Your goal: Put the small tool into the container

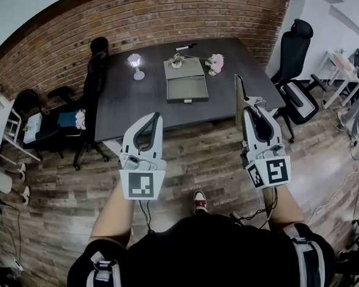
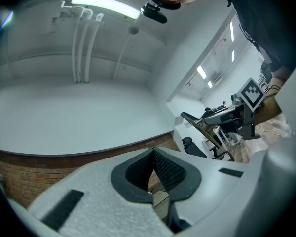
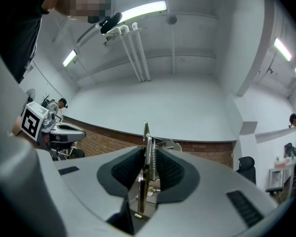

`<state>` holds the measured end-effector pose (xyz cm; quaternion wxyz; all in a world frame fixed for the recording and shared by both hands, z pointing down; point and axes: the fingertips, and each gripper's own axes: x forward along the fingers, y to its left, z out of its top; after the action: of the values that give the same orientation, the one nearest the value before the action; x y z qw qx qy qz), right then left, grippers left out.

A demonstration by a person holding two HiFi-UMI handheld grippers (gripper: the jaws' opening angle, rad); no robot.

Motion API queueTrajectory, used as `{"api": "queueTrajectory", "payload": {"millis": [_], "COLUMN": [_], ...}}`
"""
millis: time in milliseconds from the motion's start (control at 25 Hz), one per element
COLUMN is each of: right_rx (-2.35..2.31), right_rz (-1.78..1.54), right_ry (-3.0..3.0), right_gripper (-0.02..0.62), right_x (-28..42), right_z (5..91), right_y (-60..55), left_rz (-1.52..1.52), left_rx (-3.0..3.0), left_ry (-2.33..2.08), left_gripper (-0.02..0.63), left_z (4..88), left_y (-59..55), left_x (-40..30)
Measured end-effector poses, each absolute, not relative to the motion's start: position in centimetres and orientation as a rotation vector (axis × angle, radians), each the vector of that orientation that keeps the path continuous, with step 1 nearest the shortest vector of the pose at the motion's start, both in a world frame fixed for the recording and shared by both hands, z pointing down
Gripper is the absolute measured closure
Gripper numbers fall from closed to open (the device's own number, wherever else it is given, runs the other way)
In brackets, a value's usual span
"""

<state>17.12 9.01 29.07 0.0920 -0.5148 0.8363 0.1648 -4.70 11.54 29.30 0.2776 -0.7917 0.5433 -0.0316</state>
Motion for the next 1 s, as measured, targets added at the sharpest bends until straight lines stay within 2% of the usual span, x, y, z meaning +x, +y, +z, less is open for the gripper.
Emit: {"api": "queueTrajectory", "payload": {"millis": [1000], "right_rx": [-1.369], "right_rz": [0.485], "right_ry": [2.557], "right_gripper": [0.511], "right_x": [18.9], "right_z": [27.7], "right_y": [-5.1], "left_rz": [-0.009], "left_rx": [-2.116], "left_ry": [1.520], "left_gripper": [0.597], "left_z": [26.5], "left_y": [-3.0], "left_x": [-0.3]}}
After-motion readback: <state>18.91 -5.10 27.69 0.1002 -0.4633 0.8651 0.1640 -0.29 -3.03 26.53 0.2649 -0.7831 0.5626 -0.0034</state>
